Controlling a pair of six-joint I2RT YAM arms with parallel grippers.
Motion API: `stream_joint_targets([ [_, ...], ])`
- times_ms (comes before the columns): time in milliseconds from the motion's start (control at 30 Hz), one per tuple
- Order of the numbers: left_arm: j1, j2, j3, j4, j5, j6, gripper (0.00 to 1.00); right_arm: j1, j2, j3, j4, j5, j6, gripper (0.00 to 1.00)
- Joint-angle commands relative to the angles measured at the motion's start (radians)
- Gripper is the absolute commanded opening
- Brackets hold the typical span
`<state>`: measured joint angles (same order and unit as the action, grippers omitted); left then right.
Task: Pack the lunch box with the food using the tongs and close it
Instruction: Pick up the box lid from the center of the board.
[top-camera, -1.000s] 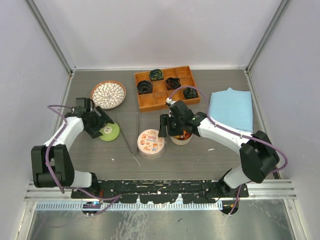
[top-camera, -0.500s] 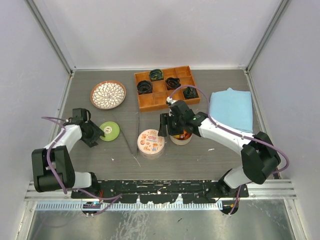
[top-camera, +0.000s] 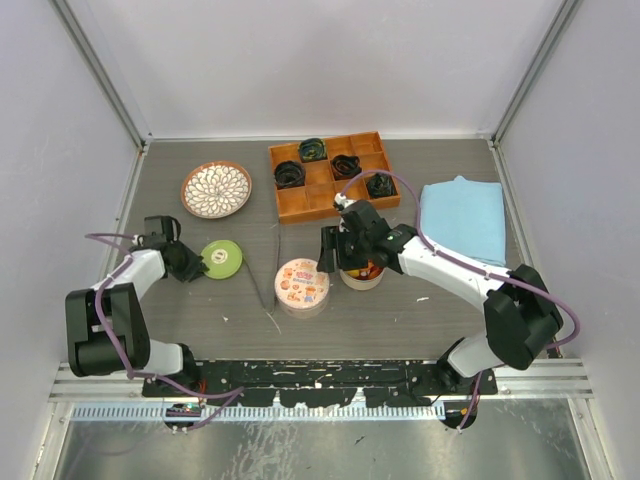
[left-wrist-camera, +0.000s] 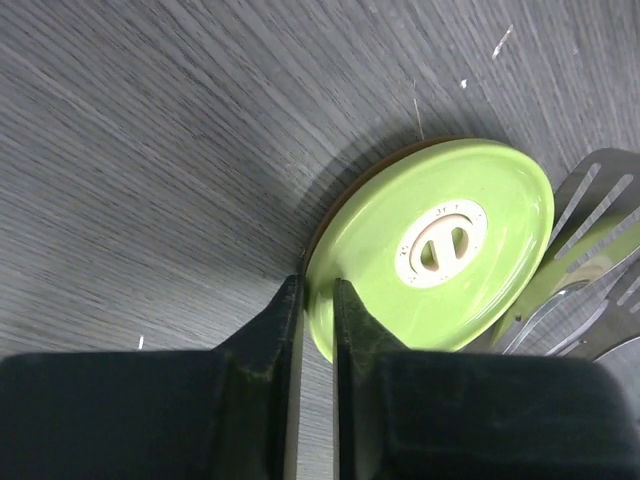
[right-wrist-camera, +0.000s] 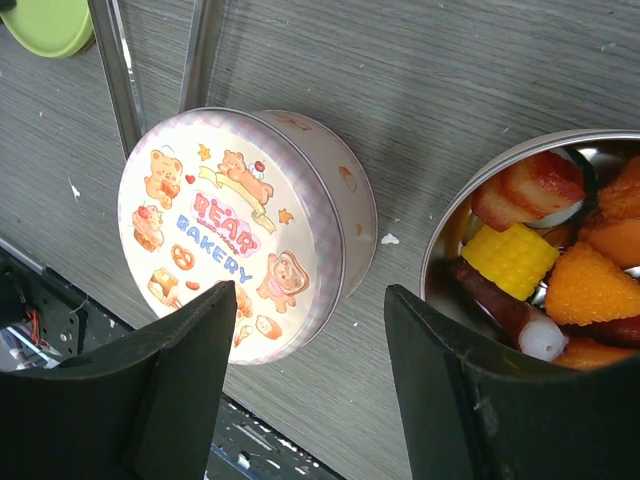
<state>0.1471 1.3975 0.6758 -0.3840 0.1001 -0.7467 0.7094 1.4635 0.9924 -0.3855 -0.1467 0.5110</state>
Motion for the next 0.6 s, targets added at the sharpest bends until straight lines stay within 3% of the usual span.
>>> stream_joint_targets([
  [0,0.002,-0.006,-0.059,-0.002,-0.063,0.018,0.04,-0.009,-0.055,0.010,0.020,0.039,0.004,0.66],
  [33,0.002,-0.025,-0.059,-0.007,-0.069,0.018,0.00,-0.012,-0.062,0.009,0.018,0.049,0.004,0.66],
  [200,0.003,-0.159,-0.047,-0.032,-0.075,0.021,0.00,-0.070,-0.130,-0.009,0.014,0.087,0.010,0.66],
  [567,0.002,-0.411,0.091,-0.205,-0.104,0.023,0.00,-0.349,-0.232,-0.058,-0.003,0.001,-0.015,0.66],
])
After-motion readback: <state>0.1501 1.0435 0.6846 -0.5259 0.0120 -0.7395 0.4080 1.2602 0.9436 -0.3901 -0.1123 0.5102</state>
